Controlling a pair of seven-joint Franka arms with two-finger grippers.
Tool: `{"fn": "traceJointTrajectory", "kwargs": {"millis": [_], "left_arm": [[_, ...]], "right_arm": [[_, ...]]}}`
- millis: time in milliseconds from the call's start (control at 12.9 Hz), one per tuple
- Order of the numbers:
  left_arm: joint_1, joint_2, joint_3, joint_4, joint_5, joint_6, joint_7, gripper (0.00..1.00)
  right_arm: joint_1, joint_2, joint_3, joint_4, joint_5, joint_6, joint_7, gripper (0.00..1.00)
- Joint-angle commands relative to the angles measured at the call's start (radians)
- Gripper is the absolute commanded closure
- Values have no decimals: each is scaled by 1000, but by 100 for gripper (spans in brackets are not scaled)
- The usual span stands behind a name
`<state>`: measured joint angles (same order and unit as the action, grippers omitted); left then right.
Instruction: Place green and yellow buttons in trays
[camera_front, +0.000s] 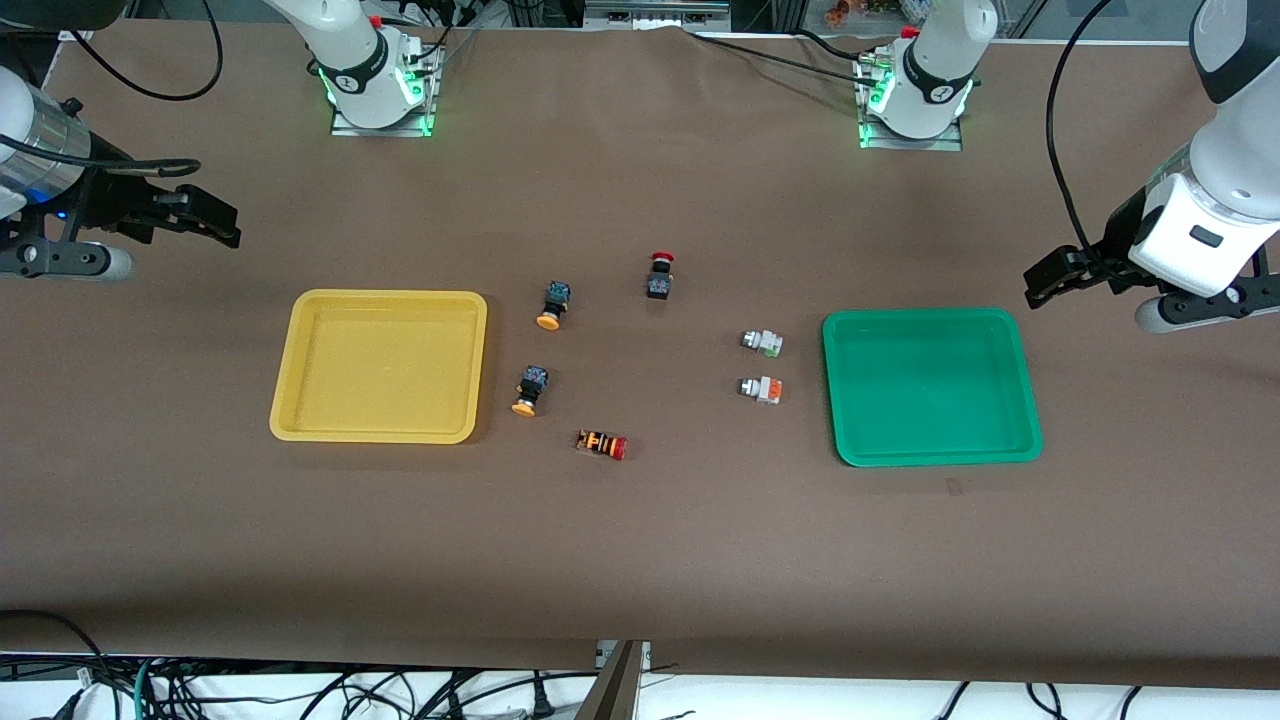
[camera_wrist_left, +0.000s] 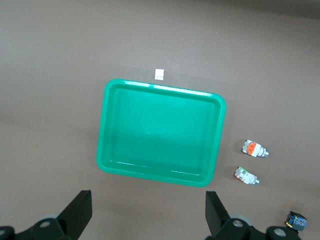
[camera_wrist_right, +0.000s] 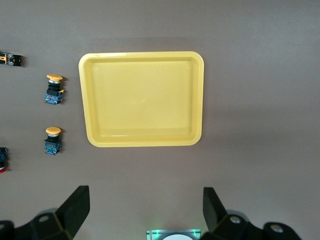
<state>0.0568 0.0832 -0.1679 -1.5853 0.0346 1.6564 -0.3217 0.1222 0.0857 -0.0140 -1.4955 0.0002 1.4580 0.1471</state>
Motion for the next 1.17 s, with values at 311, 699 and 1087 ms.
{"fn": "traceJointTrajectory", "kwargs": {"millis": [311, 699, 1087], "left_arm": [[78, -2, 2, 47, -78, -58, 29, 0], [63, 46, -13, 38, -78, -115, -150, 0], [32, 156, -133, -1, -143, -28, -815, 0]], "right_arm": [[0, 6, 3, 6, -8, 10, 2, 0], [53, 69, 11, -2, -20, 39, 11, 0], [195, 261, 12, -6, 6, 151, 228, 0]]}}
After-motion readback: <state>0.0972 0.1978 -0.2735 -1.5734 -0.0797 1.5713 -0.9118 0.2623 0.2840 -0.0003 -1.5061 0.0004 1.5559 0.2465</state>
